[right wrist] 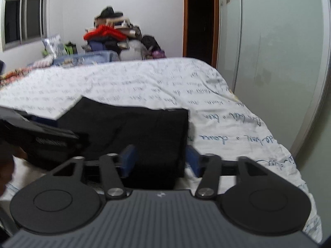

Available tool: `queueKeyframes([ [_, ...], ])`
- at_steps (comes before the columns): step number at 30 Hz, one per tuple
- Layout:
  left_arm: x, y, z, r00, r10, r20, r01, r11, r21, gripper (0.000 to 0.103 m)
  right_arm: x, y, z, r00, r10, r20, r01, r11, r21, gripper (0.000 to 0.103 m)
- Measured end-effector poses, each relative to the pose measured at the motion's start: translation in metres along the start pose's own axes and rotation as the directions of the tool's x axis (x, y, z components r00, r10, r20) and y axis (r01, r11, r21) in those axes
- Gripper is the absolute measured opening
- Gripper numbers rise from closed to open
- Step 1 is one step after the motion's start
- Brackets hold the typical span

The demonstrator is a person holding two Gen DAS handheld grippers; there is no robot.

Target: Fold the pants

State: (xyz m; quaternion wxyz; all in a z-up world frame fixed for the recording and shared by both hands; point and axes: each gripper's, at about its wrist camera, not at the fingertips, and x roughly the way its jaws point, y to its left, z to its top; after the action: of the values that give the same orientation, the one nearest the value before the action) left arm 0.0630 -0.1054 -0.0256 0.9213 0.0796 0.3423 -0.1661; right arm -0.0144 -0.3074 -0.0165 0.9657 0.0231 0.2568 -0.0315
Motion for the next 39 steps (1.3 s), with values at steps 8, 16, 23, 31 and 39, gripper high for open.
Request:
queueKeyframes([
  [8,-0.032,0.003,-0.016,0.999,0.021,-0.03,-0.022,0.999,-0.036,0.079,-0.023,0.037,-0.008,0.999,-0.034,0.024,0.035,0.999,-0.031,0.103],
  [16,-0.052,0.016,-0.034,0.993,0.039,-0.108,-0.048,0.995,-0.084,0.08,-0.042,0.056,-0.018,0.997,-0.083,0.0,0.083,0.993,-0.082,0.103],
  [23,-0.047,0.024,-0.04,0.987,0.051,-0.152,-0.068,0.992,-0.109,0.08,-0.045,0.062,-0.021,0.996,-0.083,-0.023,0.08,0.992,-0.1,0.103],
  [31,-0.043,0.022,-0.042,0.982,0.054,-0.179,-0.071,0.993,-0.094,0.08,-0.04,0.061,-0.023,0.996,-0.064,-0.056,0.058,0.994,-0.098,0.103],
  [39,-0.041,0.022,-0.042,0.981,0.052,-0.186,-0.071,0.993,-0.098,0.08,-0.039,0.059,-0.025,0.996,-0.057,-0.064,0.051,0.994,-0.093,0.103],
])
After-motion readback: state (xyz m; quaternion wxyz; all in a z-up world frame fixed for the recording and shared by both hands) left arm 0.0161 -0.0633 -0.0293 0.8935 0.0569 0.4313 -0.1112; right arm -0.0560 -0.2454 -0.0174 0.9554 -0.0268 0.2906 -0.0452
